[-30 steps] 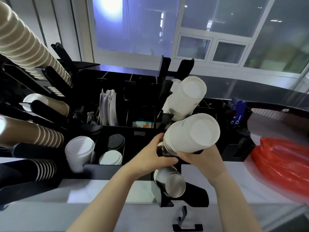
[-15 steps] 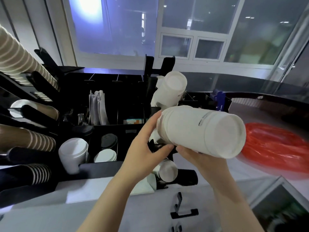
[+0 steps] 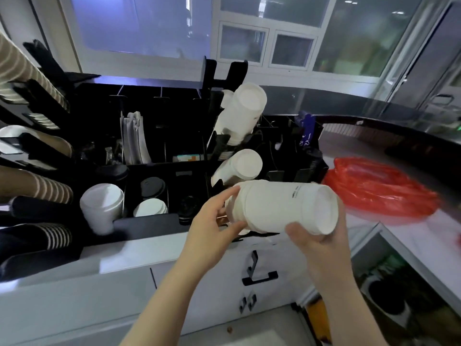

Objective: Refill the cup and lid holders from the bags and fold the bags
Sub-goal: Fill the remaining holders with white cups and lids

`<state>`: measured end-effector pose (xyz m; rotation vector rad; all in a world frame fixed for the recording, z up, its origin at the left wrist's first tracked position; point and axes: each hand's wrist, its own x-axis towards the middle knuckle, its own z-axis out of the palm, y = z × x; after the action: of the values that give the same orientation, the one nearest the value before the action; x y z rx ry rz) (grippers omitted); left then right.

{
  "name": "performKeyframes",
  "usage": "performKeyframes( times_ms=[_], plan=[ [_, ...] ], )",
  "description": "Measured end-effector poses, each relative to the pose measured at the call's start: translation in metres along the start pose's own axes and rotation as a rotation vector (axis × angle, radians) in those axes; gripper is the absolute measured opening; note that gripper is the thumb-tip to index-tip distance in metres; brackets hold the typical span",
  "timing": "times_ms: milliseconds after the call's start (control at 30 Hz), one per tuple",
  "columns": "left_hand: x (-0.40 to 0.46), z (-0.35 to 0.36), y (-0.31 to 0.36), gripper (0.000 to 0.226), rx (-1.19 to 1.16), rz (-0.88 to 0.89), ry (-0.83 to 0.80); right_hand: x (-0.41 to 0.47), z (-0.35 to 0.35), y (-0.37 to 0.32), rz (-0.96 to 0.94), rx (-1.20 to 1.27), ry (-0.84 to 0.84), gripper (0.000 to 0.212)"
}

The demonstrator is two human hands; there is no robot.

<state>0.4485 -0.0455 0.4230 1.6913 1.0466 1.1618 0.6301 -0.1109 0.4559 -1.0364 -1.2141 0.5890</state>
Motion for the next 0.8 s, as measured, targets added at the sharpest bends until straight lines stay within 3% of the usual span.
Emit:
performKeyframes(
  times_ms=[100, 233, 467, 800],
  plan=[
    [0.000, 0.004, -0.009, 0.065, 0.209, 0.004, -0.006, -0.006, 0.002, 0.006, -0.008, -0.073, 0.039, 0.074],
    [-0.004, 0.008, -0.025, 0.082, 0.316, -0.076, -0.053, -0.006, 0.005, 0.021, 0.002, -0.024, 0.041, 0.074],
    [-0.010, 0.016, -0.049, 0.094, 0.325, -0.176, -0.171, 0.020, 0.022, 0.036, 0.061, -0.194, -0.116, 0.070],
    [-0.002, 0.011, -0.064, 0.088, 0.333, -0.234, -0.208, 0.039, 0.036, 0.045, 0.036, -0.401, -0.202, 0.073]
  ],
)
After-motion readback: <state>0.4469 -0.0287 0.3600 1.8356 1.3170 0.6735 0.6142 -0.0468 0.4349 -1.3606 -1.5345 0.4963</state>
